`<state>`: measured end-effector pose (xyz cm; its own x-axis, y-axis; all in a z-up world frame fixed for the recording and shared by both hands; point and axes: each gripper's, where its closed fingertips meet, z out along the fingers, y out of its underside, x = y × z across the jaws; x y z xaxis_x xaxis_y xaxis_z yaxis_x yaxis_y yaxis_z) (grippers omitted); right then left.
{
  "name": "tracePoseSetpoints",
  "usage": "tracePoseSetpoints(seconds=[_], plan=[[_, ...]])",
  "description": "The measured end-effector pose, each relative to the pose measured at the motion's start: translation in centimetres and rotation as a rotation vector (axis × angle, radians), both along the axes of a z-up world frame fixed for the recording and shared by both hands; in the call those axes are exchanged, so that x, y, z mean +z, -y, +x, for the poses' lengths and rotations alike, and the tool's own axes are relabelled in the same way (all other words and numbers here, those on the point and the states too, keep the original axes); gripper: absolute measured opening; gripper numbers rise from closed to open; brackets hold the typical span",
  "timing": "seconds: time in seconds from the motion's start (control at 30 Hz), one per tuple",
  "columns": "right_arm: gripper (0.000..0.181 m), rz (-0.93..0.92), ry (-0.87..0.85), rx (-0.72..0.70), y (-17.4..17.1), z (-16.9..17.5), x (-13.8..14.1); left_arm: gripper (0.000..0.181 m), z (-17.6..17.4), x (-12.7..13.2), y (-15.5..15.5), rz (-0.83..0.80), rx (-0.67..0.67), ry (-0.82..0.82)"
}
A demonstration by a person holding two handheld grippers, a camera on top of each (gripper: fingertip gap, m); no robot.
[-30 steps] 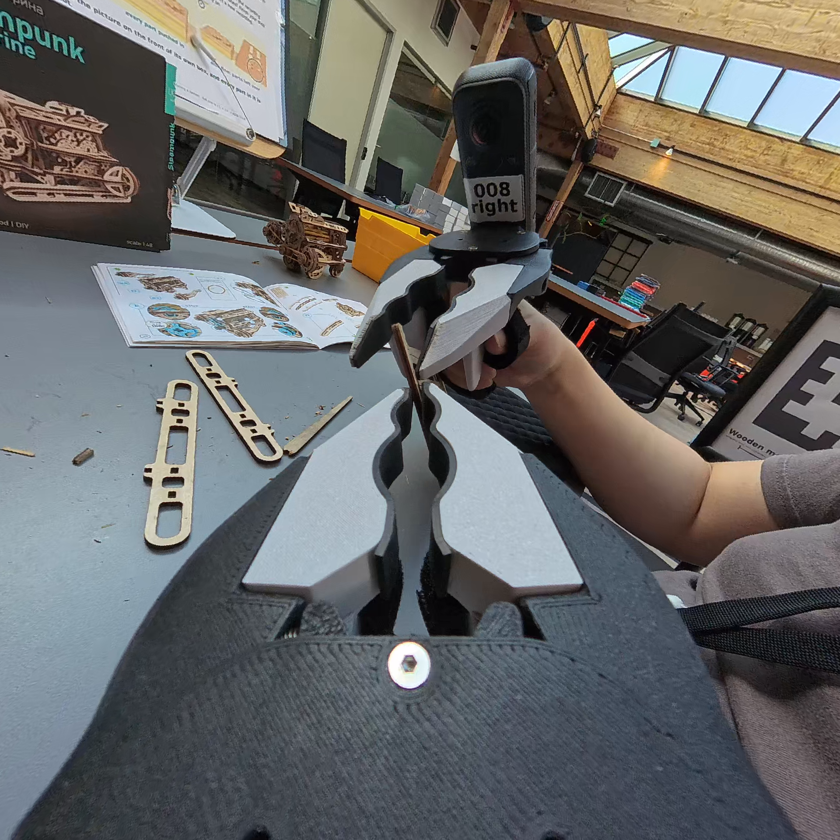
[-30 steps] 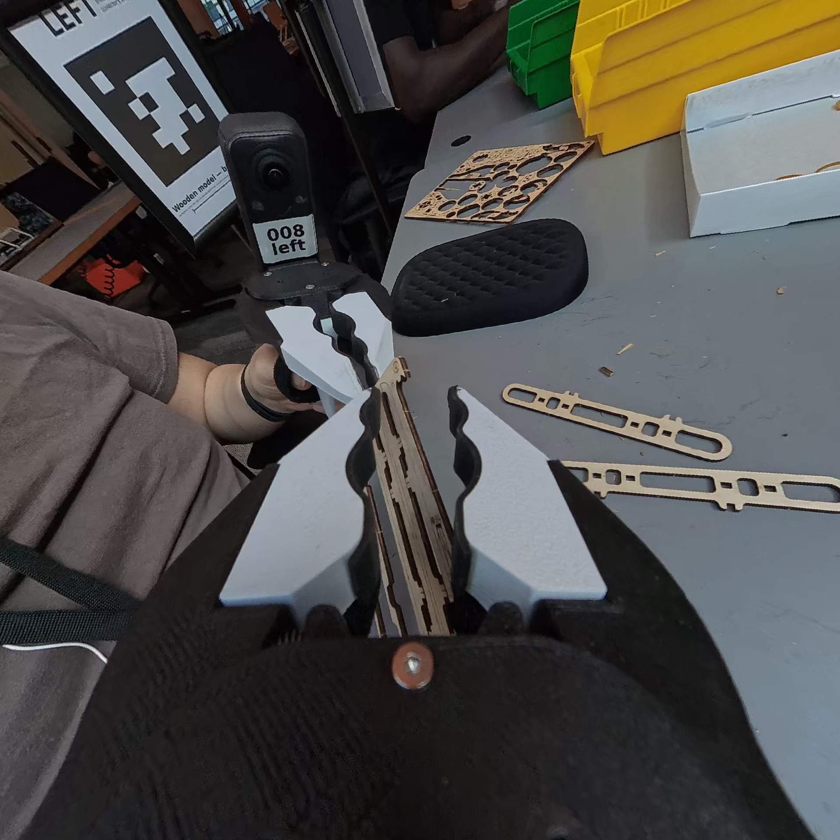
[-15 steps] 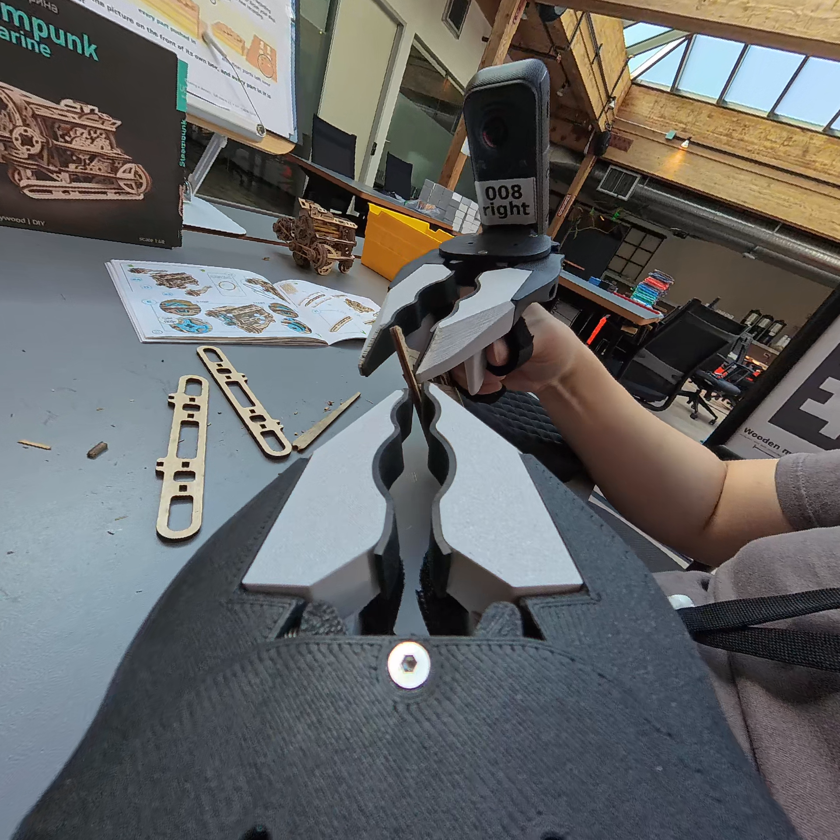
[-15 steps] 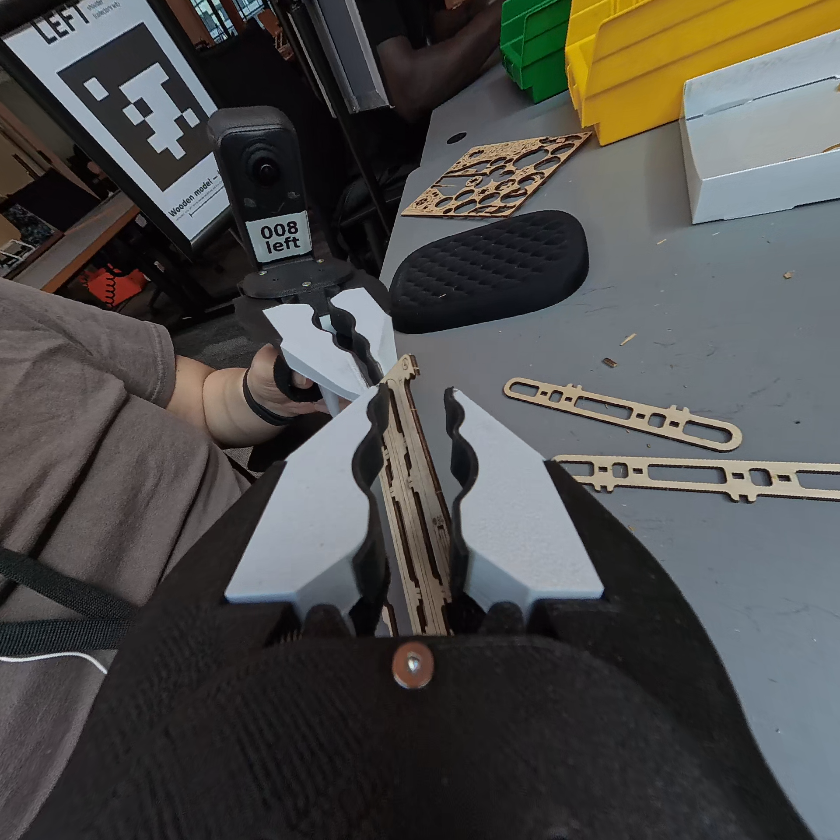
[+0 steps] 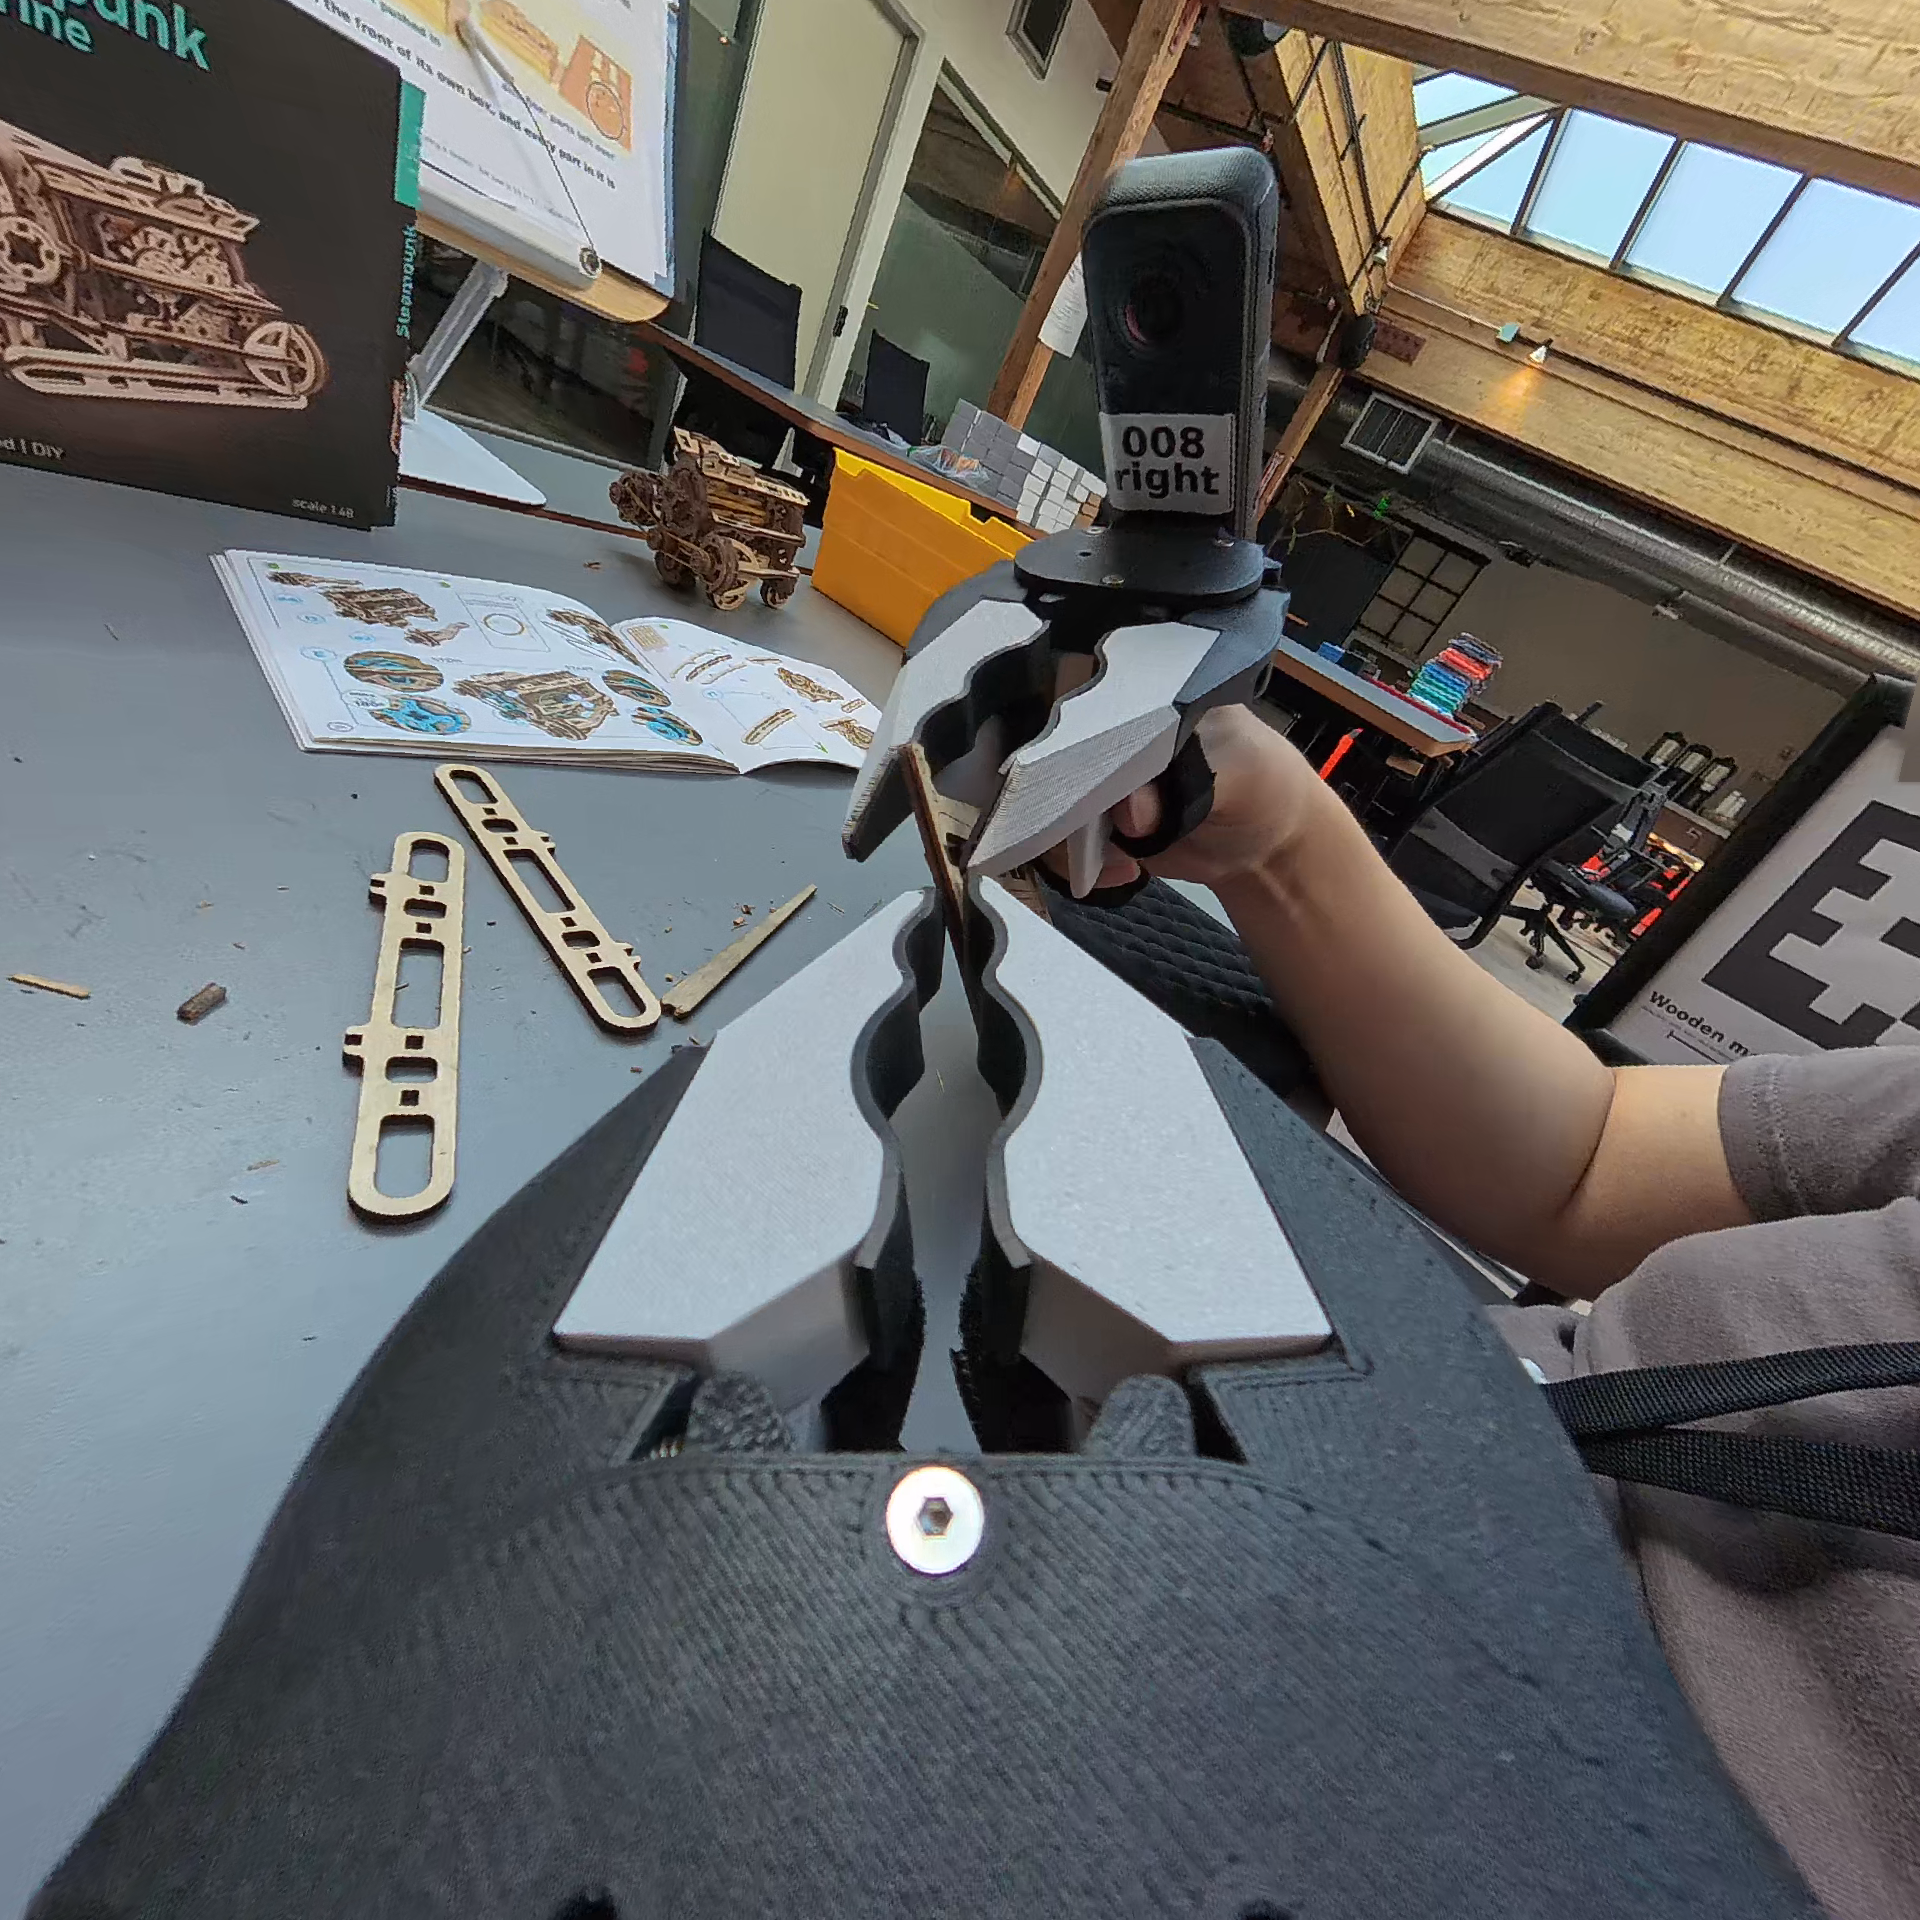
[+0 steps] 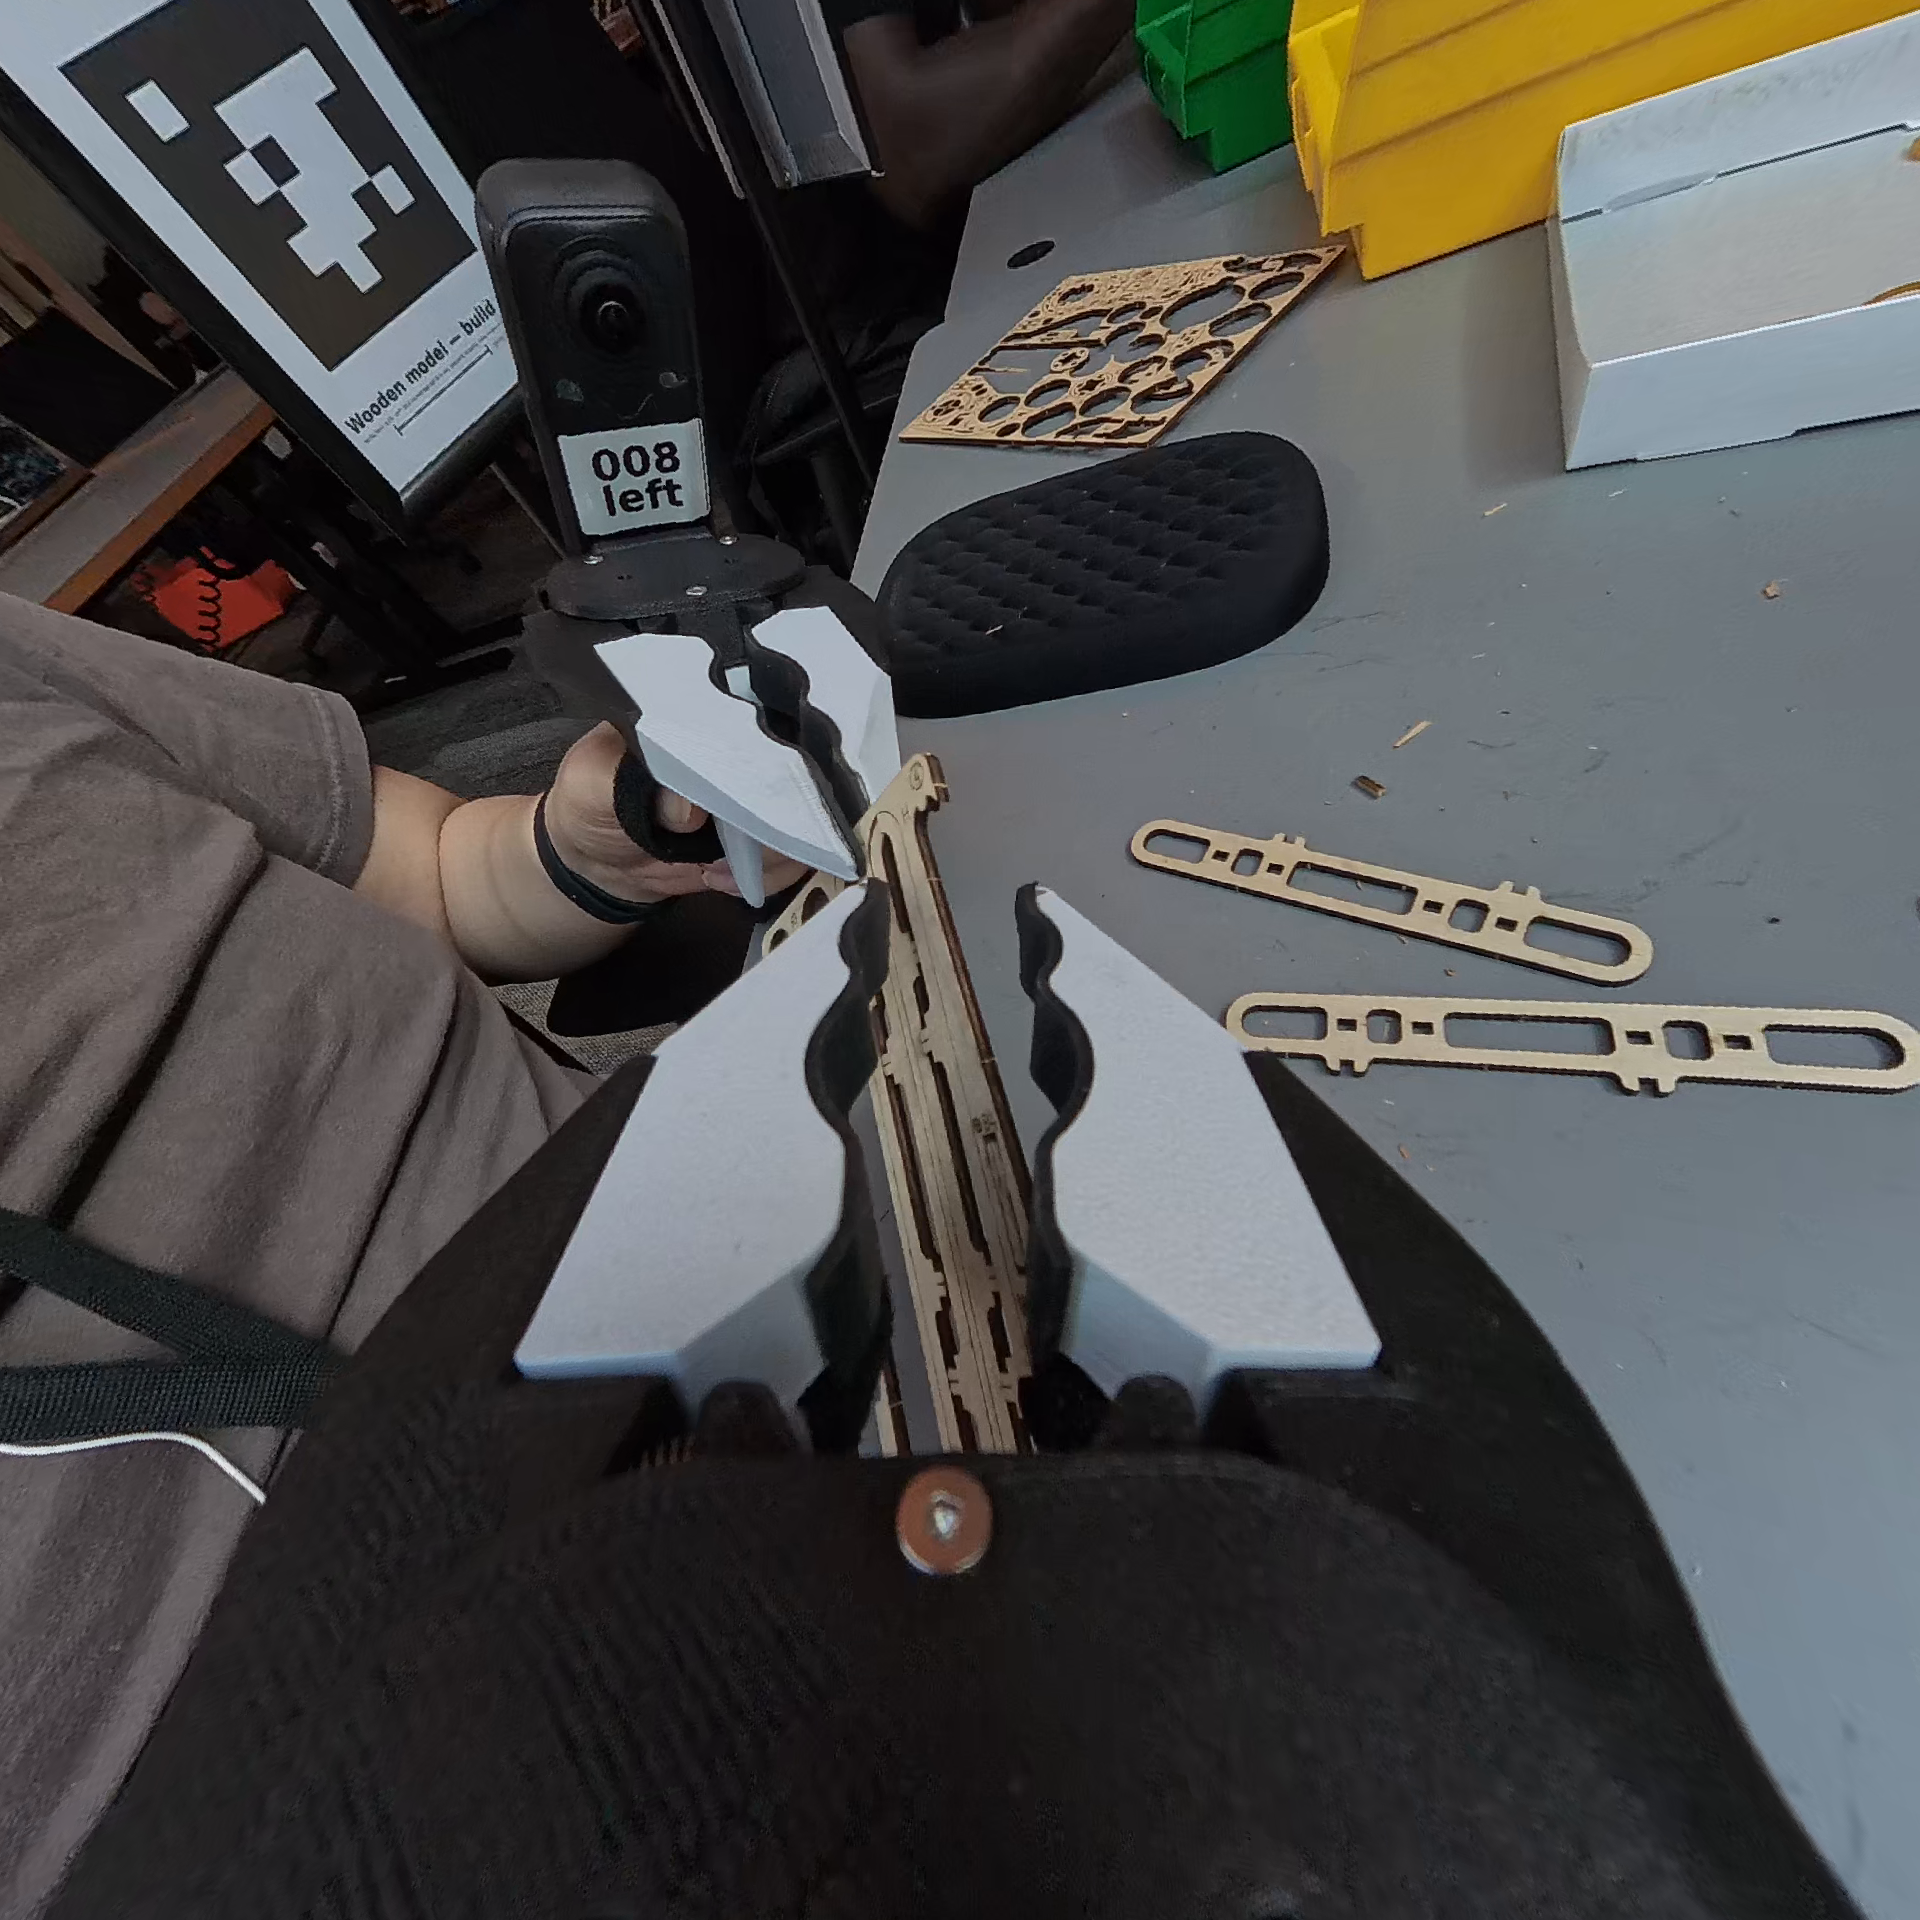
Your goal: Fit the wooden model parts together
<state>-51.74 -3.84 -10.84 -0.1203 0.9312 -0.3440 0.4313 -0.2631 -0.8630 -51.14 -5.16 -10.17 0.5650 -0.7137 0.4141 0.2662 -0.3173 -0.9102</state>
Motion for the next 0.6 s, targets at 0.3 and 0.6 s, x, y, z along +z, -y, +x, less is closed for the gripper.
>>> tracePoseSetpoints(seconds=[0.3, 0.6], plan=[[0.02, -0.072, -0.028, 0.009, 0.3, -0.1, 0.3, 0.0, 0.0, 0.3, 0.2, -0.009, -0.022, 0.051], [0.02, -0.152, 0.001, 0.017, 0.5, -0.7, 0.8, 0.0, 0.0, 0.5, 0.1, 0.034, -0.012, 0.021]])
